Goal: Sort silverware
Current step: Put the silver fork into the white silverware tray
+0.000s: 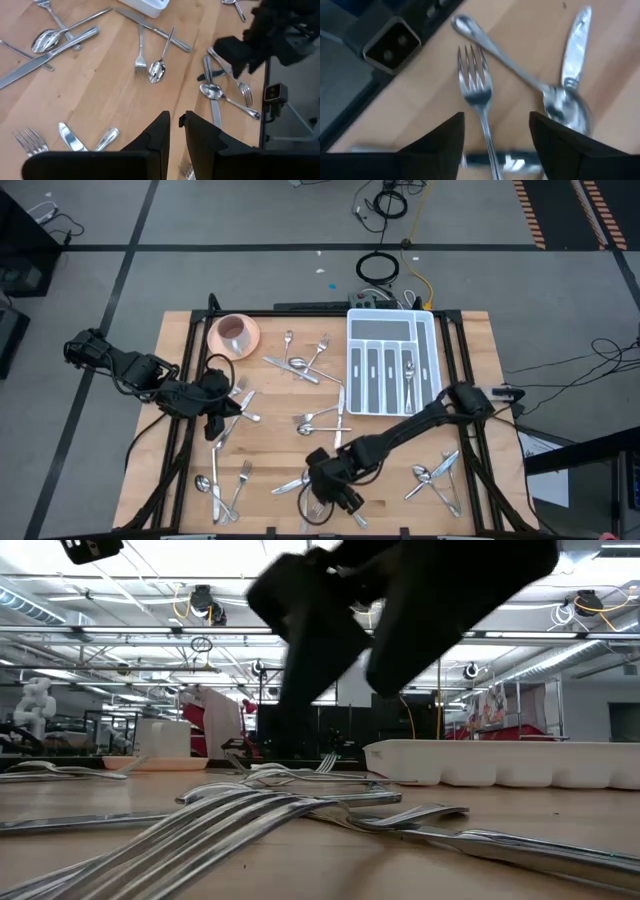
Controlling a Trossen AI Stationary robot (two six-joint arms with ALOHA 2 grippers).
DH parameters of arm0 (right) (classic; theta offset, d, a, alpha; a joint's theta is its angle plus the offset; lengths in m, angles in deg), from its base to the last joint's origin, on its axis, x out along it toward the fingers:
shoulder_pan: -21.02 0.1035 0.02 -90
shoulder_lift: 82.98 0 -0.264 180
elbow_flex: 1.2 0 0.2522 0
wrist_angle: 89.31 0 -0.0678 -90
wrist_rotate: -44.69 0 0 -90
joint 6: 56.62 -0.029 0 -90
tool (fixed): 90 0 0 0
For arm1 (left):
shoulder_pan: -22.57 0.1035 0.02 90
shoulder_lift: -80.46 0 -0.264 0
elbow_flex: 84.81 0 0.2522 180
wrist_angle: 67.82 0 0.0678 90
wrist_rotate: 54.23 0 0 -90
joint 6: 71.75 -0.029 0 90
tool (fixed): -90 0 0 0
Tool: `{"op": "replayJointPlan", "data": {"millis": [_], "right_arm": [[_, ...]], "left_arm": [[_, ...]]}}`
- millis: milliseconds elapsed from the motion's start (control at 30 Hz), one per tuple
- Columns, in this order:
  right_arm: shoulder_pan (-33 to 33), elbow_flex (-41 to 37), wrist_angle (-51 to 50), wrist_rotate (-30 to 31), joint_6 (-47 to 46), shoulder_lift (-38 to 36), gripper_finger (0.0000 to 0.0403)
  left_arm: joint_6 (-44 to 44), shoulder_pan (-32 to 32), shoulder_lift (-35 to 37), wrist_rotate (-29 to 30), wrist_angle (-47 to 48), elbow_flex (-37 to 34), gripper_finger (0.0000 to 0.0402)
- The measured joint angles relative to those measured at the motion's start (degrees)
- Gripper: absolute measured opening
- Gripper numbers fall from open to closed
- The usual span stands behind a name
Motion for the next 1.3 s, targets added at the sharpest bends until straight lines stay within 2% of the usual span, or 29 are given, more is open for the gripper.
{"op": "replayJointPlan", "data": {"millis": [100,233,500,867,1000,1300], "right_arm": [[1.37,2.41,0.33,0.79,-0.79,2.02,0.0242],[3.42,3.3,0.38,3.13,-3.99,2.75,0.0249],[5.36,3.3,1.21,13.49,-9.38,2.88,0.0249],[6.61,3.3,1.72,14.12,-11.91,3.51,0.0249],[6.46,3.28,2.03,16.67,-11.98,4.26,0.0249],[6.52,3.27,4.45,15.1,-12.2,7.37,0.0249]], "left_arm": [[0.15,0.0,0.0,0.17,0.56,0.0,0.0065],[1.42,0.0,0.0,0.34,1.5,0.0,0.0065],[1.07,-0.01,0.0,0.76,2.07,0.0,0.0065],[1.03,-0.02,0.0,1.0,2.12,0.0,0.0065],[1.01,0.0,-0.02,1.58,2.16,0.0,0.0065],[0.94,-0.01,-0.02,2.12,2.53,-0.04,0.0065]]}}
